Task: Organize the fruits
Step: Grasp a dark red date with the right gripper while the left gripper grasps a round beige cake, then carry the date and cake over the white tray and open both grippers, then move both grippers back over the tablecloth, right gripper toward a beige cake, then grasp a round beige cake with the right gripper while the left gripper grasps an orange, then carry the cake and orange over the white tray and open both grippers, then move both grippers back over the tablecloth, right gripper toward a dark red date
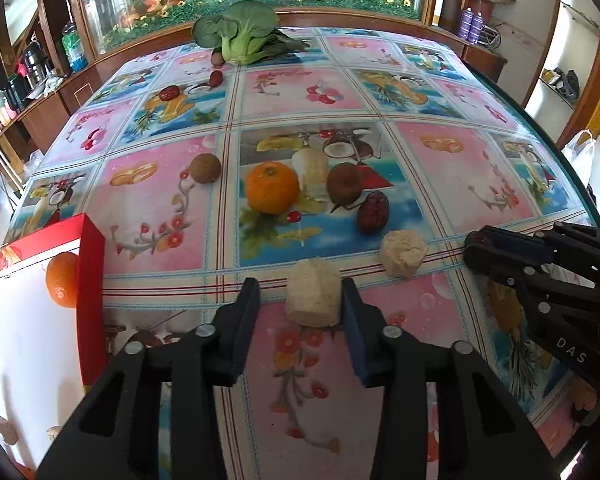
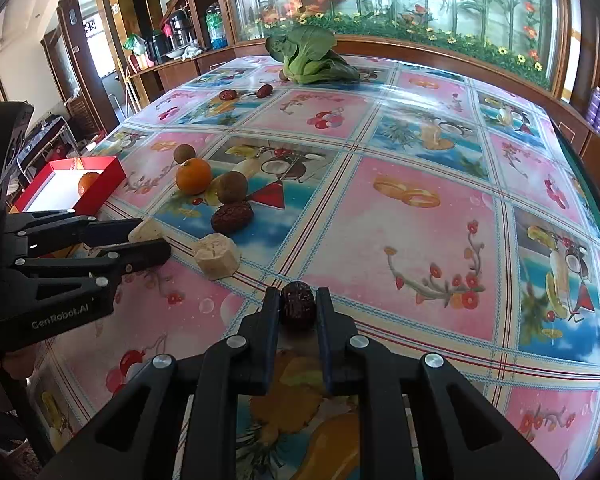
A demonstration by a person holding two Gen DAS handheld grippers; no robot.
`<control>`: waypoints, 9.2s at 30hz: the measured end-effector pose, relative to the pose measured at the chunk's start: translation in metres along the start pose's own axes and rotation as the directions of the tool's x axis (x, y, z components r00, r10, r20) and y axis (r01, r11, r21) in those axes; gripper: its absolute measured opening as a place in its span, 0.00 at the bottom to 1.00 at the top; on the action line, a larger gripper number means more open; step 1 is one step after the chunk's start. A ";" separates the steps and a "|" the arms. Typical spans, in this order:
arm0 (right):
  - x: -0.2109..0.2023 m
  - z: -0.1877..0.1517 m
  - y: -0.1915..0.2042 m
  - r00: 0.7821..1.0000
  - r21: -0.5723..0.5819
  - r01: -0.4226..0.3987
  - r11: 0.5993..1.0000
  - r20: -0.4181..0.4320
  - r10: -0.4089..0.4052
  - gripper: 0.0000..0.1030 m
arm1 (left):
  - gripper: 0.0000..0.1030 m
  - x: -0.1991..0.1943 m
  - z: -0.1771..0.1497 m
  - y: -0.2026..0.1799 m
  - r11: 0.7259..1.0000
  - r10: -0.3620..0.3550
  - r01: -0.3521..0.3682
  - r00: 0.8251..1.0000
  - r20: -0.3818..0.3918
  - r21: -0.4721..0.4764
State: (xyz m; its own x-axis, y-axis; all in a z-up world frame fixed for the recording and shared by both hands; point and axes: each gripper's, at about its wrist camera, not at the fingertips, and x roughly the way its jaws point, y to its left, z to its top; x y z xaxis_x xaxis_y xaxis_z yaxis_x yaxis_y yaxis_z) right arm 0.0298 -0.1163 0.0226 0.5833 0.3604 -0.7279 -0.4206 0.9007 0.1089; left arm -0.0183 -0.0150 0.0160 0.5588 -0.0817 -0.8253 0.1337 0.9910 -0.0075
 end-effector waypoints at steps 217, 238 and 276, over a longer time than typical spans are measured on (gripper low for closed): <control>-0.006 0.021 0.002 0.976 0.306 0.015 0.952 0.203 -0.080 0.26 | 0.34 -0.111 -0.016 0.072 0.980 0.070 -0.033 0.980 0.186 -0.196; -0.013 0.022 0.176 0.947 0.035 -0.256 0.966 0.208 0.243 0.25 | 0.34 -0.142 -0.114 0.168 0.917 0.224 -0.162 0.965 0.135 -0.365; -0.010 0.010 0.179 0.943 0.005 -0.294 0.956 0.164 0.289 0.46 | 0.71 -0.133 -0.127 0.177 0.903 0.297 -0.248 0.950 0.092 -0.350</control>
State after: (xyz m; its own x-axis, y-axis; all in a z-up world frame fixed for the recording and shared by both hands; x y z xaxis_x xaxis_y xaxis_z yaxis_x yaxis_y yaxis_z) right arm -0.0441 0.0438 0.0560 0.5424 0.6400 -0.5442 -0.5699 0.7563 0.3214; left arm -0.1729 0.1843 0.0525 0.6464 0.2067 -0.7345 -0.3040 0.9527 0.0005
